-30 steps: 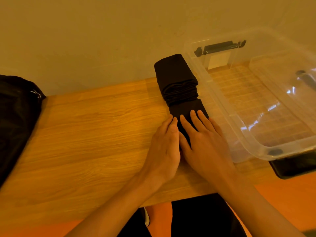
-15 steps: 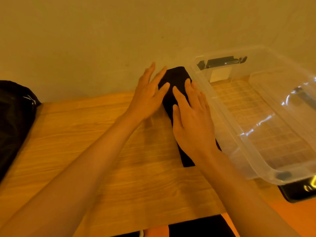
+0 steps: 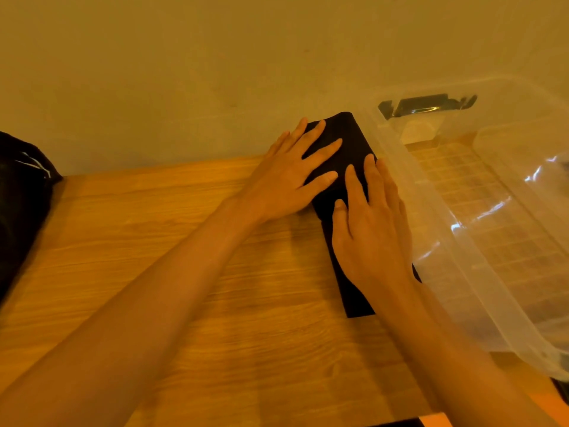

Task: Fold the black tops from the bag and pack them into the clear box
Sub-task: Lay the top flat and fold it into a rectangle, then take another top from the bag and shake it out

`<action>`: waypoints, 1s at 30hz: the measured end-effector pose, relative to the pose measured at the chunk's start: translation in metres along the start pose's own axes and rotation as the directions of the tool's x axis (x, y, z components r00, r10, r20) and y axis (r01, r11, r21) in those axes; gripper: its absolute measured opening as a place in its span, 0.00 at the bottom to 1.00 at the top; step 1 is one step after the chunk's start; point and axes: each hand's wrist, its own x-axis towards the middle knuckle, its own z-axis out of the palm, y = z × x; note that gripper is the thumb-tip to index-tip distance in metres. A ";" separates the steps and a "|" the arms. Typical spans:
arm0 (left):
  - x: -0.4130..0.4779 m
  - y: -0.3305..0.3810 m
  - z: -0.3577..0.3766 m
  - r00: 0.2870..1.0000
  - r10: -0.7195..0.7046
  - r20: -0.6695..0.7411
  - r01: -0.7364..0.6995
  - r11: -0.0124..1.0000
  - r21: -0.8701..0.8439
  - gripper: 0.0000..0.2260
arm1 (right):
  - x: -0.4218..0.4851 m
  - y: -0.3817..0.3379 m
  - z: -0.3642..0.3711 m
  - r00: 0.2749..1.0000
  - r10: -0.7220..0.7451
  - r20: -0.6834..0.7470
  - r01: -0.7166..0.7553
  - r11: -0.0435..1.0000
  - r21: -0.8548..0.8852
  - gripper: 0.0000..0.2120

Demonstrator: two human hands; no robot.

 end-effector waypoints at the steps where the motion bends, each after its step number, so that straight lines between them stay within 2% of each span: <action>1: 0.001 -0.001 -0.002 1.000 0.008 0.000 -0.008 1.000 0.001 0.31 | 0.000 0.000 -0.001 1.000 0.010 -0.004 -0.010 1.000 -0.004 0.28; 5: 0.019 -0.003 -0.014 0.994 0.106 0.008 -0.106 0.994 0.003 0.26 | 0.000 0.001 -0.001 1.000 0.023 -0.008 -0.023 1.000 -0.013 0.27; 7: 0.035 -0.003 -0.016 0.984 0.155 0.082 -0.161 0.984 0.072 0.25 | 0.000 0.001 0.000 1.000 0.021 -0.005 -0.021 0.999 -0.034 0.28; 10: 0.049 -0.002 -0.015 0.977 0.138 0.161 -0.162 0.976 0.148 0.27 | 0.000 0.001 -0.002 1.000 0.026 0.014 -0.026 0.999 -0.024 0.29; 17: 0.025 0.002 -0.033 0.993 0.107 0.052 -0.114 0.983 0.143 0.31 | -0.005 -0.006 -0.012 1.000 -0.001 0.028 0.001 1.000 0.021 0.31; 24: -0.092 -0.016 -0.069 0.992 -0.099 -0.074 0.105 0.991 0.083 0.32 | -0.009 -0.043 -0.029 0.996 -0.085 0.014 0.085 0.996 0.042 0.35; 27: -0.173 -0.018 -0.075 0.980 -0.158 -0.118 0.175 0.974 0.146 0.30 | -0.012 -0.078 -0.031 0.980 -0.200 0.023 0.198 0.979 0.054 0.35; 30: -0.255 -0.013 -0.070 0.961 -0.260 -0.092 0.272 0.946 0.174 0.29 | -0.015 -0.126 -0.029 0.946 -0.315 0.079 0.307 0.946 0.106 0.34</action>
